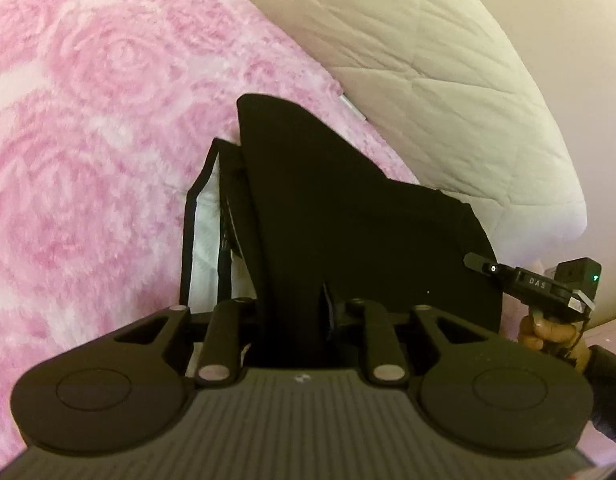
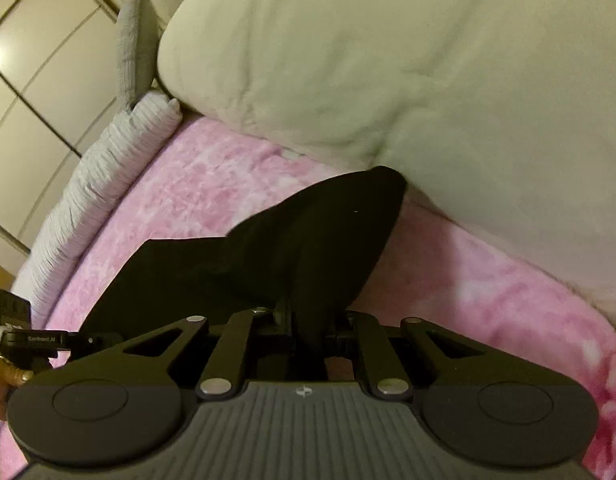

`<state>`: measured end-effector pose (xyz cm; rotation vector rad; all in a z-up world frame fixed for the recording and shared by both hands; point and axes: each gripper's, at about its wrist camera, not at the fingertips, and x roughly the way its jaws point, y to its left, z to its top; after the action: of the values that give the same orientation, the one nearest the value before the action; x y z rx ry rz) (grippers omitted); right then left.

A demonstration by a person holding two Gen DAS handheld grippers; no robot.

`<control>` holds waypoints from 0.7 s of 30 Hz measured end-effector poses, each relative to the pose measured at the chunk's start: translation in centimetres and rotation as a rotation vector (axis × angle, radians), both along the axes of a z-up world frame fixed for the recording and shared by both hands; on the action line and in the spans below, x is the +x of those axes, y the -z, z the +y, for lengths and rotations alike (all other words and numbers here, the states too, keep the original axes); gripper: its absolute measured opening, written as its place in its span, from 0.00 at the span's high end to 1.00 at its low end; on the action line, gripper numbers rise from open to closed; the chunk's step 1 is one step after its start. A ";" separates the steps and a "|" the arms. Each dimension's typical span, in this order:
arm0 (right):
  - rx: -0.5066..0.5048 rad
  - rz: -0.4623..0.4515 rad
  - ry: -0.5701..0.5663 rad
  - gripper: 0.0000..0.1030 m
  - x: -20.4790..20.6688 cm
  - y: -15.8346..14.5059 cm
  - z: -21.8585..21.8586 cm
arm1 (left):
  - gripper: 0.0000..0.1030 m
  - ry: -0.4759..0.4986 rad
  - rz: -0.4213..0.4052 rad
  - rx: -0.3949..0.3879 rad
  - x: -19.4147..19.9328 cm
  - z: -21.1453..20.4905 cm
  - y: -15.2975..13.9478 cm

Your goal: Fold clothes

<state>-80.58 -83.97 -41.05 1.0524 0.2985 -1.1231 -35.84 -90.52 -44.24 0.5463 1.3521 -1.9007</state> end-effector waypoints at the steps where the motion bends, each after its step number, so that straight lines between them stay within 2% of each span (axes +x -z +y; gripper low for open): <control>1: 0.001 -0.017 0.007 0.90 -0.2 0.3 0.0 | 0.74 -0.007 -0.009 0.007 0.3 0.2 0.0; 3: 0.007 -0.048 0.024 0.84 -0.6 0.9 -0.2 | 0.65 -0.031 -0.030 0.030 0.9 0.4 0.3; 4: 0.017 -0.052 0.041 0.70 -0.8 1.0 -0.2 | 0.62 -0.044 -0.040 0.042 1.3 0.4 0.5; 6: 0.029 -0.042 0.081 0.55 -1.1 0.6 0.2 | 0.59 -0.074 -0.047 0.056 1.8 0.7 0.5; 10: -0.023 0.046 0.103 0.55 -0.7 -2.0 2.7 | 0.59 -0.101 -0.093 0.018 2.6 2.7 -1.1; 12: -0.074 0.092 0.094 0.55 0.1 -3.7 4.6 | 0.63 -0.100 -0.134 -0.048 2.7 4.0 -2.8; 14: -0.118 0.127 0.073 0.55 1.1 -5.1 6.3 | 0.65 -0.082 -0.188 -0.160 2.2 5.4 -5.0; 16: -0.132 0.110 0.005 0.55 3.4 -5.4 7.5 | 0.65 -0.054 -0.172 -0.239 1.5 6.5 -6.7; 18: -0.141 0.096 -0.066 0.55 5.8 -5.4 8.5 | 0.65 -0.017 -0.170 -0.231 1.1 6.6 -5.6; 21: -0.132 0.121 -0.194 0.55 9.8 -3.3 9.0 | 0.66 0.042 -0.177 -0.201 0.5 6.5 -3.3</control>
<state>-70.80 -74.96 -37.70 0.8218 0.4083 -1.0188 -35.30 -83.99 -40.91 0.6287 1.0310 -1.9452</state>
